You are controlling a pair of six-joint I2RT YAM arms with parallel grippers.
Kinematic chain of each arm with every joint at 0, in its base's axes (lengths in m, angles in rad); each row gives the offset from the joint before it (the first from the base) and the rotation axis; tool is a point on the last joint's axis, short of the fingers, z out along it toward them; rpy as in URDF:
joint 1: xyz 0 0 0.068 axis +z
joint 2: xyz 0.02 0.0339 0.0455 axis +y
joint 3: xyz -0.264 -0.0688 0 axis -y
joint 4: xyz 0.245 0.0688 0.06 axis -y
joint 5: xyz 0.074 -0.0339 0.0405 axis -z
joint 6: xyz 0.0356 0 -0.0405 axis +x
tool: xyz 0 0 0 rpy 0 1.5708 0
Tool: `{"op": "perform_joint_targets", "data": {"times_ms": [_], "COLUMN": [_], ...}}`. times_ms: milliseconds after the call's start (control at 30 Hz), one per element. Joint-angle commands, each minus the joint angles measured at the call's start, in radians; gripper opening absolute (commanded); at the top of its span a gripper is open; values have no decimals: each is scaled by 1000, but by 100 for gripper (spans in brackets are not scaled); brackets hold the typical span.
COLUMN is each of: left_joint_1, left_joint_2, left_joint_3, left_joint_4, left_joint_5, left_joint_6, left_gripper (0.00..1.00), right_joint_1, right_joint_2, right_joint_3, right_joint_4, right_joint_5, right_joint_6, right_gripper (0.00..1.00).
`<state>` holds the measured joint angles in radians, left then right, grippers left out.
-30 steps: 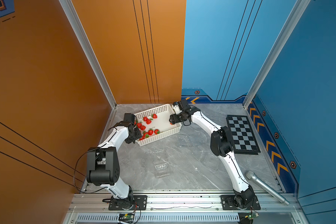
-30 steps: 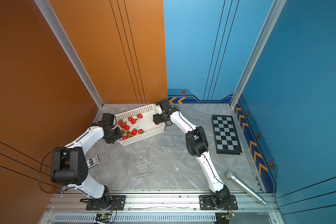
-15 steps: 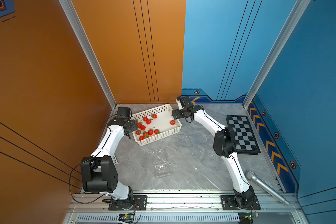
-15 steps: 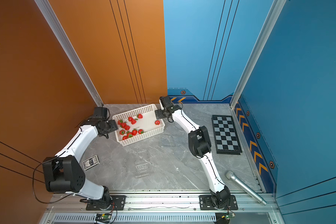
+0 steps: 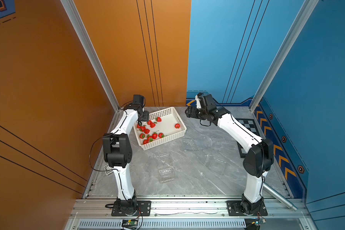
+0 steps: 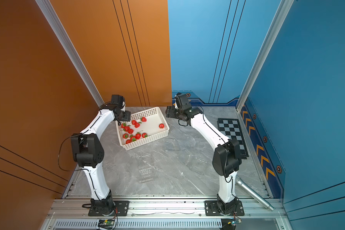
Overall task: Pack strawberries into containers
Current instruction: Adjust the basket at the center of the board.
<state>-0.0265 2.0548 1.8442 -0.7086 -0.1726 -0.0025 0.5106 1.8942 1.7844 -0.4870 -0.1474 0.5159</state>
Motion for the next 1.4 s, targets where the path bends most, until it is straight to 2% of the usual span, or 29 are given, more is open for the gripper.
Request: {"op": "perform_joint_targets", "data": {"times_ms": [0, 167, 400, 733, 1100, 1267, 1367], "left_joint_1": [20, 24, 27, 48, 56, 54, 51], "left_joint_2": [39, 109, 241, 277, 350, 385, 437], "left_joint_3": [81, 183, 315, 360, 400, 447, 547], "left_joint_4": [-54, -54, -57, -55, -57, -72, -166], "left_joint_5": [7, 16, 25, 154, 132, 137, 110], "left_joint_6": [80, 119, 172, 192, 213, 210, 207], "left_gripper": [75, 75, 75, 76, 75, 75, 69], "right_joint_1": [42, 101, 136, 167, 183, 222, 230], "right_joint_2": [-44, -59, -10, 4, 59, 93, 125], "right_joint_3": [-86, -148, -186, -229, -222, -208, -185], "right_joint_4": [-25, -23, 17, 40, 60, 77, 86], "right_joint_5": [-109, -127, -169, -199, -222, -234, -240], "right_joint_6": [68, 68, 91, 118, 142, 164, 180], "right_gripper": [80, 79, 76, 75, 73, 72, 72]}}
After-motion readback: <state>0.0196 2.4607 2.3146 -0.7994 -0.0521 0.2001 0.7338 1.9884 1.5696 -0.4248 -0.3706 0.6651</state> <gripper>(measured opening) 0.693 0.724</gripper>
